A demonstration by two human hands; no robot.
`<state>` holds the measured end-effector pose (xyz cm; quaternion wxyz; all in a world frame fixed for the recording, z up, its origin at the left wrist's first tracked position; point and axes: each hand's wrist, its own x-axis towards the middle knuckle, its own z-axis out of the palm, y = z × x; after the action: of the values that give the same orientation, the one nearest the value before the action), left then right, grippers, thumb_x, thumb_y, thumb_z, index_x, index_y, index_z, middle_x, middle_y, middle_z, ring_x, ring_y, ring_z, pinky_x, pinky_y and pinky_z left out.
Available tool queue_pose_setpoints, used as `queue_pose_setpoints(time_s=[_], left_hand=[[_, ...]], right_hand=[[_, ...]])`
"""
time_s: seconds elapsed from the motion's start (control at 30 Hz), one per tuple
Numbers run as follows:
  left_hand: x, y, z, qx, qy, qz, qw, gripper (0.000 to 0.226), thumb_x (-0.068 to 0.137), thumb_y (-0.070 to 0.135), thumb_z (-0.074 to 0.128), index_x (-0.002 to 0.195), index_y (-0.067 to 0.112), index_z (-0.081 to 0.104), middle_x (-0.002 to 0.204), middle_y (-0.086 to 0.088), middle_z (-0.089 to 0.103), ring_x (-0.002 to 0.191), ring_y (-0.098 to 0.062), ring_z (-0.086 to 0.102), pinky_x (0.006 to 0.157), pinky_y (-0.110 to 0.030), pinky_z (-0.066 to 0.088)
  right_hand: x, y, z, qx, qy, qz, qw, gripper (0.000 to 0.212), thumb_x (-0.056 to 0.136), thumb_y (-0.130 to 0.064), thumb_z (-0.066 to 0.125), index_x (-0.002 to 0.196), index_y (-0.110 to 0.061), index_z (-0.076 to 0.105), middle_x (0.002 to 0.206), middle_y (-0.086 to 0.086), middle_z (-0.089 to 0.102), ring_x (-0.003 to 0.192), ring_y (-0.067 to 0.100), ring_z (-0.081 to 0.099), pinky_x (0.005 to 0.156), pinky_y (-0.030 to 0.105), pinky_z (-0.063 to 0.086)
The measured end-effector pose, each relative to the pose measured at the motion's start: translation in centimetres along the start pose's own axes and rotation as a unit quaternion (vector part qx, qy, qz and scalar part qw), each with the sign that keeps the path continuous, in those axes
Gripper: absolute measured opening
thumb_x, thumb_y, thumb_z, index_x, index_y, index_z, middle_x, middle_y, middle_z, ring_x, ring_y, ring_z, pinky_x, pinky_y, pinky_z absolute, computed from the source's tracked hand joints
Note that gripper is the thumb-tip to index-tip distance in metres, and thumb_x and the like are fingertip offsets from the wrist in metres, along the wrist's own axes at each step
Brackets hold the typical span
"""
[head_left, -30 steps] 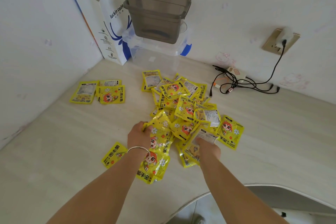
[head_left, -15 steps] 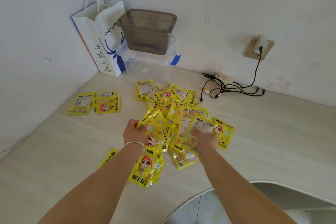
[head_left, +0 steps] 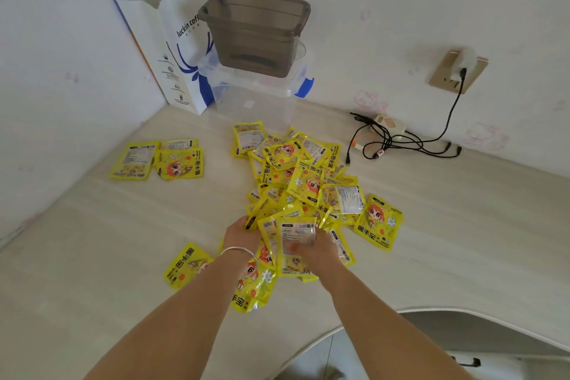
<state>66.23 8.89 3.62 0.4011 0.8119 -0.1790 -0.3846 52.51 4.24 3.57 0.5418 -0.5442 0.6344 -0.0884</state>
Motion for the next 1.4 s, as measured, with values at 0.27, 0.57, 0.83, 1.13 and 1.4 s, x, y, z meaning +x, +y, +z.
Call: queue_pose_setpoints(time_s=[0.27, 0.57, 0.83, 1.13, 1.4], left_hand=[[0.3, -0.9, 0.6, -0.034, 0.046, -0.032, 0.998, 0.034, 0.087, 0.014, 0.057, 0.121, 0.015, 0.06, 0.098, -0.012, 0.067, 0.081, -0.03, 0.062, 0.071, -0.031, 0.046], [-1.1, -0.8, 1.5, 0.219, 0.08, -0.062, 0.971, 0.06, 0.078, 0.051, 0.066, 0.128, 0.019, 0.058, 0.13, -0.015, 0.051, 0.126, -0.029, 0.044, 0.107, -0.039, 0.034], [-2.4, 0.1, 2.1, -0.029, 0.017, 0.016, 0.999, 0.056, 0.077, 0.033, 0.073, 0.128, 0.022, 0.052, 0.128, 0.001, 0.056, 0.113, -0.02, 0.056, 0.092, -0.033, 0.045], [-6.9, 4.8, 7.3, -0.219, -0.004, -0.096, 0.971, 0.078, 0.075, 0.032, 0.077, 0.139, 0.009, 0.039, 0.127, -0.007, 0.057, 0.114, -0.027, 0.053, 0.099, -0.037, 0.042], [-13.1, 7.3, 17.5, -0.089, -0.161, -0.062, 0.981, 0.091, 0.042, 0.064, 0.077, 0.114, 0.01, 0.064, 0.113, -0.011, 0.068, 0.104, -0.032, 0.064, 0.097, -0.045, 0.05]], right_hand=[[0.7, -0.4, 0.0, -0.09, -0.047, -0.031, 0.994, 0.037, 0.078, -0.03, 0.074, 0.112, -0.017, 0.064, 0.105, 0.003, 0.069, 0.086, 0.018, 0.06, 0.075, 0.027, 0.05], [1.3, -0.6, -0.5, 0.088, 0.034, 0.009, 0.995, 0.028, 0.077, -0.028, 0.076, 0.101, -0.018, 0.067, 0.092, 0.004, 0.07, 0.081, 0.024, 0.064, 0.074, 0.038, 0.055], [1.1, 0.3, -1.6, 0.36, 0.046, 0.046, 0.931, 0.014, 0.08, -0.013, 0.073, 0.086, -0.021, 0.064, 0.09, 0.006, 0.07, 0.091, 0.031, 0.068, 0.087, 0.05, 0.055], [-0.6, 2.0, -5.7, 0.516, 0.05, 0.061, 0.853, 0.024, 0.081, -0.013, 0.072, 0.103, -0.011, 0.063, 0.099, 0.015, 0.07, 0.083, 0.032, 0.07, 0.082, 0.051, 0.056], [-4.2, 8.7, -18.0, 0.503, 0.117, 0.022, 0.856, 0.016, 0.085, -0.012, 0.067, 0.101, -0.009, 0.063, 0.089, 0.012, 0.071, 0.078, 0.028, 0.069, 0.075, 0.041, 0.057]])
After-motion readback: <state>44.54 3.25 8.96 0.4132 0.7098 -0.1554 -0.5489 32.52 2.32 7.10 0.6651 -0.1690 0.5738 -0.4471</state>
